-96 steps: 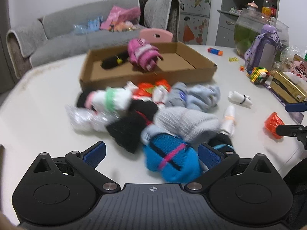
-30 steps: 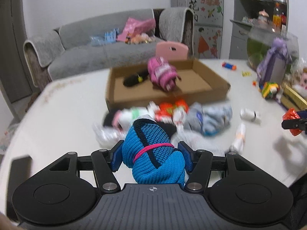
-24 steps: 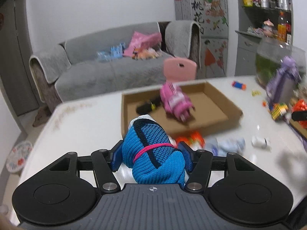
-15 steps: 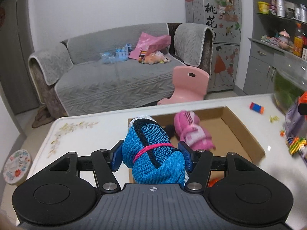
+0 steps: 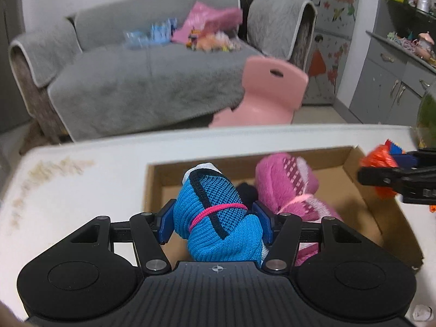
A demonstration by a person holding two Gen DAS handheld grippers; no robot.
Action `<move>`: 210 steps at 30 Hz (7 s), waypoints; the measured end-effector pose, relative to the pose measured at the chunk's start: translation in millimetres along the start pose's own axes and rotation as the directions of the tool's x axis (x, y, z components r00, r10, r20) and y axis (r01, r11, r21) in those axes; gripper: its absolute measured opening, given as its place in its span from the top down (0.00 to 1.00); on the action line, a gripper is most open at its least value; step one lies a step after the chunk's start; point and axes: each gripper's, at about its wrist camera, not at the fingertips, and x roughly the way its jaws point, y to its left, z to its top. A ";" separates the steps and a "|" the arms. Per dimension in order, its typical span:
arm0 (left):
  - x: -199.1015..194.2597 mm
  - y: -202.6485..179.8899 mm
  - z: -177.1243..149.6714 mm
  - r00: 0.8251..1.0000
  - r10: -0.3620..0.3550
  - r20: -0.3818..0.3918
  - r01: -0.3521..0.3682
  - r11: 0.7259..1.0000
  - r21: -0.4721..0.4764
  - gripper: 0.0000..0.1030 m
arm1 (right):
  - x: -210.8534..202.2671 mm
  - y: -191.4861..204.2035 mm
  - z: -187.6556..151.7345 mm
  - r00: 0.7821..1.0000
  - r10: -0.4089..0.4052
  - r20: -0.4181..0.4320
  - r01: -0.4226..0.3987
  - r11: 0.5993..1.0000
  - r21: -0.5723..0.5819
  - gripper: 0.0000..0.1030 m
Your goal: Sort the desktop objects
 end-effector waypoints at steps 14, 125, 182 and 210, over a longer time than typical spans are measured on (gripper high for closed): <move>39.5 1.8 -21.6 0.998 -0.006 -0.059 0.006 1.000 0.007 0.35 | 59.5 10.1 -12.4 0.992 -0.072 -0.108 0.068 0.997 -0.043 0.54; -127.6 -19.8 -212.7 0.997 -0.071 0.014 0.071 0.997 -0.023 0.39 | -127.0 -9.7 -201.5 1.000 -0.011 0.000 0.011 0.999 -0.053 0.74; -65.9 -23.6 28.8 0.990 -0.038 0.139 0.027 0.996 0.081 0.39 | -75.4 12.1 18.5 0.988 0.025 0.153 -0.012 0.996 -0.090 0.80; 15.0 -33.0 5.2 0.997 -0.073 0.028 0.072 0.996 0.052 0.39 | -9.3 -0.4 9.9 1.000 -0.027 -0.001 0.026 0.997 -0.069 0.80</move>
